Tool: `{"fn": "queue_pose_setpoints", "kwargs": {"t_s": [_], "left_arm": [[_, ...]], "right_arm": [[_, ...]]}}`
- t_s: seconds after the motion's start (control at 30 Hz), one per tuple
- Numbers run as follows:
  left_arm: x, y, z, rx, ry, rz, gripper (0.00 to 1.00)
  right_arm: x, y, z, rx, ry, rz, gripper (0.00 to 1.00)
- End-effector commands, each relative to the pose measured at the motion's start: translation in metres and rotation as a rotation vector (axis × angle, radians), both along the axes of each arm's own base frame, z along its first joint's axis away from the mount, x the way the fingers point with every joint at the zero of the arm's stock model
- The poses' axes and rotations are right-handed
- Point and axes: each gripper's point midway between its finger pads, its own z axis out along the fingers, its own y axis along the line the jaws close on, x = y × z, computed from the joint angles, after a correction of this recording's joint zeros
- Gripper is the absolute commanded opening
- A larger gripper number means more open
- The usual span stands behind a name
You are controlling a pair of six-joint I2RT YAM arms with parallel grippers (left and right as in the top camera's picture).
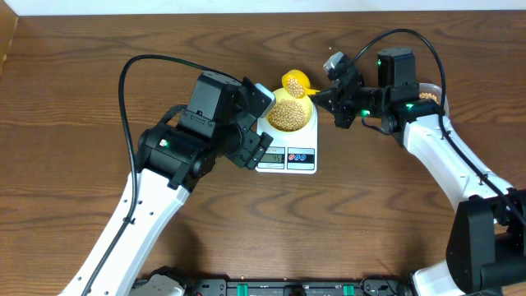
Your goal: Scoop item into bowl and weigh 50g on scale
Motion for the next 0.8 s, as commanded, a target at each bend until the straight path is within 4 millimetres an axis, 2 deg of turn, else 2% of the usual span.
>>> {"fn": "queue_pose_setpoints", "kwargs": {"t_s": [0.0, 0.43, 0.6, 0.7, 0.77], "left_arm": [[0.001, -0.001, 0.003, -0.007, -0.005, -0.009, 0.81], [0.001, -0.001, 0.003, -0.007, -0.005, -0.009, 0.81], [0.001, -0.001, 0.003, -0.007, -0.005, -0.009, 0.81], [0.001, -0.001, 0.003, -0.007, -0.005, -0.009, 0.81], [0.001, -0.001, 0.003, -0.007, -0.005, -0.009, 0.81]], "right_arm": [[-0.003, 0.004, 0.007, 0.003, -0.027, 0.02, 0.01], [-0.003, 0.004, 0.007, 0.003, -0.029, 0.02, 0.01], [0.006, 0.0, 0.008, -0.029, -0.082, -0.001, 0.01], [-0.003, -0.002, -0.003, -0.04, -0.005, -0.006, 0.01], [-0.003, -0.002, -0.002, -0.043, -0.013, -0.002, 0.01]]}}
